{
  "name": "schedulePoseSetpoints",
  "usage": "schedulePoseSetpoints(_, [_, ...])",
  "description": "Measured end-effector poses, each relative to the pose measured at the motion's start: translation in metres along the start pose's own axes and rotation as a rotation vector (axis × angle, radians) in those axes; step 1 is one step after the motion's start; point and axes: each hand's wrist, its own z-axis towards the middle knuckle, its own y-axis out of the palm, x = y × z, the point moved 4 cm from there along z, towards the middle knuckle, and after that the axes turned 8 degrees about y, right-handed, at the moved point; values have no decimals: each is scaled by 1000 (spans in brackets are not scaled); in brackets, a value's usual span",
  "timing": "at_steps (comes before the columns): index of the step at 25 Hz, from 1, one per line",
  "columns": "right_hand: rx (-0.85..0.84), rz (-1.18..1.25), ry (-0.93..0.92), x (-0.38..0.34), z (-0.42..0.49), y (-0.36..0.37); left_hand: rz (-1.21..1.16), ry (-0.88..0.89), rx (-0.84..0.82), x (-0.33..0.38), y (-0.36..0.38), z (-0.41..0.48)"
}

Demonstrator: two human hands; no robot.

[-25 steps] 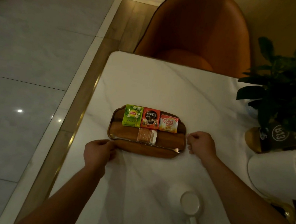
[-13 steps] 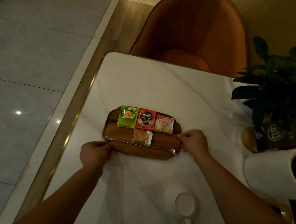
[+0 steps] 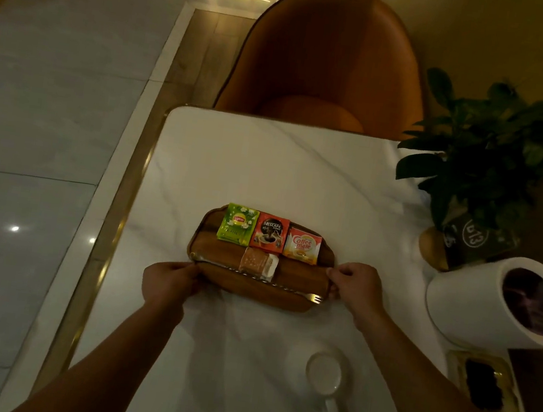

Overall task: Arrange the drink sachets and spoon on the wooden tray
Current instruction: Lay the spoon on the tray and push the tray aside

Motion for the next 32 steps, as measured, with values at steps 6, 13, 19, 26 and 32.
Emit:
schedulePoseSetpoints(6, [114,126,102,45,-11,-40,116,100,-134,18,56,-2])
schedulePoseSetpoints(13, [231,158,182,81,-19,-61,246,160,-172,34,119,-10])
schedulePoseSetpoints(19, [218,271,197,93,-26,-53,176,166,-138,31,135,-20])
schedulePoseSetpoints(26, [393,-116,-109,120,-71,-64,10,4,-218,-15,130,-64])
schedulePoseSetpoints(32, [515,-598,-288,168,-96,-55,180,97,-182,-9,144,-83])
